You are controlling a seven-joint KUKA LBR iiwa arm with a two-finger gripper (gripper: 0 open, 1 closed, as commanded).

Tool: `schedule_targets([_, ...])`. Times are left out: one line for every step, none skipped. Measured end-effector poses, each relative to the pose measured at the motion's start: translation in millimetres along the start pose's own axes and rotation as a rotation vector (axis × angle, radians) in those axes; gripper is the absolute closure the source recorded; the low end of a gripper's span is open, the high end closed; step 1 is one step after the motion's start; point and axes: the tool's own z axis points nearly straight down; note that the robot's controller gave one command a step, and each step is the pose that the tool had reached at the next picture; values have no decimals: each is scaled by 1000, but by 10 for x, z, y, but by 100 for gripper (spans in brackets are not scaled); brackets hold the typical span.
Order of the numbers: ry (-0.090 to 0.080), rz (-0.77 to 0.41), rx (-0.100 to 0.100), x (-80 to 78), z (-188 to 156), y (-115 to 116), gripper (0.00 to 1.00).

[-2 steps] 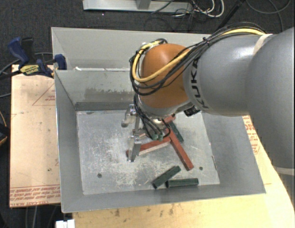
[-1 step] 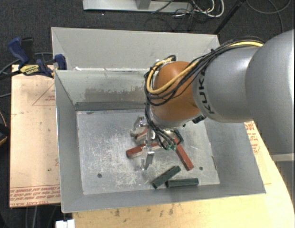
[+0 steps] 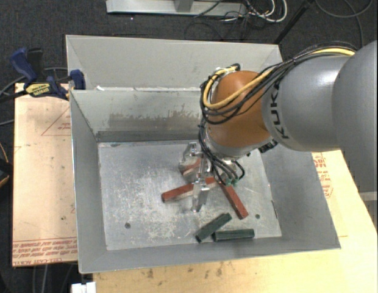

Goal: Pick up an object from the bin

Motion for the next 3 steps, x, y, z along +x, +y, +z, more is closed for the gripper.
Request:
schedule_targets([0, 14, 4, -11, -414, -147, 0])
schedule_targets([-4, -1, 3, 21, 61, -208, 0])
schedule_targets([-1, 3, 2, 40, 124, -230, 100])
